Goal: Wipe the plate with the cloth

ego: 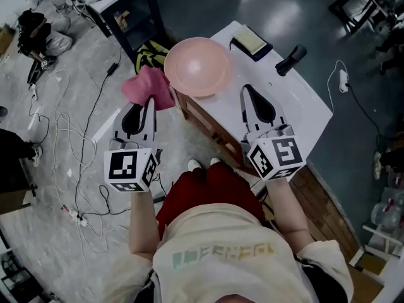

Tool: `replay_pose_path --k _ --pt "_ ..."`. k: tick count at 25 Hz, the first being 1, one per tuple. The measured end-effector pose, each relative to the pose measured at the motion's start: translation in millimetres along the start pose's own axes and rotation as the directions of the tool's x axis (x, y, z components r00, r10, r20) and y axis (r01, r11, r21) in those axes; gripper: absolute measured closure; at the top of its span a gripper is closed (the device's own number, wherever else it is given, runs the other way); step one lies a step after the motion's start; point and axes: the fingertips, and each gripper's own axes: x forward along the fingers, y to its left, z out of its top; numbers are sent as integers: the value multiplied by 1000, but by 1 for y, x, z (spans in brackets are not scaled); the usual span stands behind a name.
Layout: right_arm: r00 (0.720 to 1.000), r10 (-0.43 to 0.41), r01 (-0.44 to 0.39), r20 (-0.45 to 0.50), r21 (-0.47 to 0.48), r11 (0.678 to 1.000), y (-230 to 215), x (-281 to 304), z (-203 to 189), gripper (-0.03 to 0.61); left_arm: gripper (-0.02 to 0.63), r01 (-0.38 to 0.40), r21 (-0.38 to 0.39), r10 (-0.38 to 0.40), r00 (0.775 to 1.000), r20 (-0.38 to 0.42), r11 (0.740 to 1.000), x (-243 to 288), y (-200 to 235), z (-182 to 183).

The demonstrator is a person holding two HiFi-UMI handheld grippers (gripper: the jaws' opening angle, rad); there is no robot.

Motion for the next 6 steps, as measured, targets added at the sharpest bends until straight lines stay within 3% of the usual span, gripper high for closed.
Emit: replay_pose_path --k 6 --pt "1000 4 -4 9 -1 1000 2 -2 2 540 552 -7 5 7 1000 4 1000 -4 0 2"
